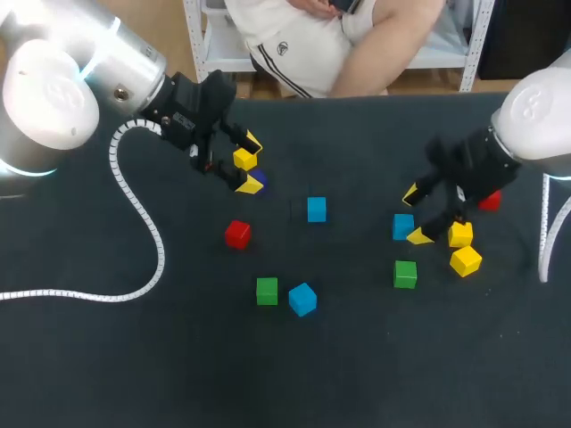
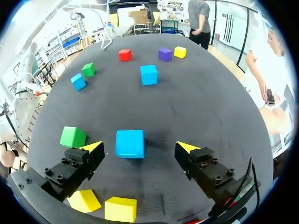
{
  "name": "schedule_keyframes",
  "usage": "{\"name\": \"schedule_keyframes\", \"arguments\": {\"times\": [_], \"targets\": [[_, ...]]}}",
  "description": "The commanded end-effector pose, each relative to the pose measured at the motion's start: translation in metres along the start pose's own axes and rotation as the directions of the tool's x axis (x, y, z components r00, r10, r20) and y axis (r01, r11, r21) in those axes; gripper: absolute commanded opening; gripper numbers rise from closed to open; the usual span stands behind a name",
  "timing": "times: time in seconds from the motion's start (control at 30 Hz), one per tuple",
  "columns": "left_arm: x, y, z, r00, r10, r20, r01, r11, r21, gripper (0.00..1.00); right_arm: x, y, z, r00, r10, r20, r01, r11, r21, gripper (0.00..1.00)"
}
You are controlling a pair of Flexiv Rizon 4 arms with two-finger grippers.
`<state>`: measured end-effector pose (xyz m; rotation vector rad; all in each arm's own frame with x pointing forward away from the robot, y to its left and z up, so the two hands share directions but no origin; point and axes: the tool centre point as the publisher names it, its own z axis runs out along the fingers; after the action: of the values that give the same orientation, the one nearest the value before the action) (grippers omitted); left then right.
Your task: Place the blue cubes, place green cubes on the blue cubes, place the yellow cubes on the green cubes, then place the red cubes on the yellow cubes, and place purple cube on the red cubes.
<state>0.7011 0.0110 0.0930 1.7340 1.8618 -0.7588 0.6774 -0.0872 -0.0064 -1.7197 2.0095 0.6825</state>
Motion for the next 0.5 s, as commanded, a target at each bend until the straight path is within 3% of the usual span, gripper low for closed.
{"name": "schedule_keyframes", "arguments": {"times": [0.03,0.5], "targets": [[0.000,0.000,0.000,1.000,0.001,0.001,-0.001,1.000,0.000,1.00,0.000,-0.008,-0.001,1.000,0.000,0.008,0.000,1.000,-0.008,1.00],[0.000,0.000,0.000,1.000,0.001,0.001,-0.001,1.000,0.000,1.00,-0.008,-0.019,0.018,0.999,-0.030,-0.012,0.029,0.998,-0.060,1.00]]}}
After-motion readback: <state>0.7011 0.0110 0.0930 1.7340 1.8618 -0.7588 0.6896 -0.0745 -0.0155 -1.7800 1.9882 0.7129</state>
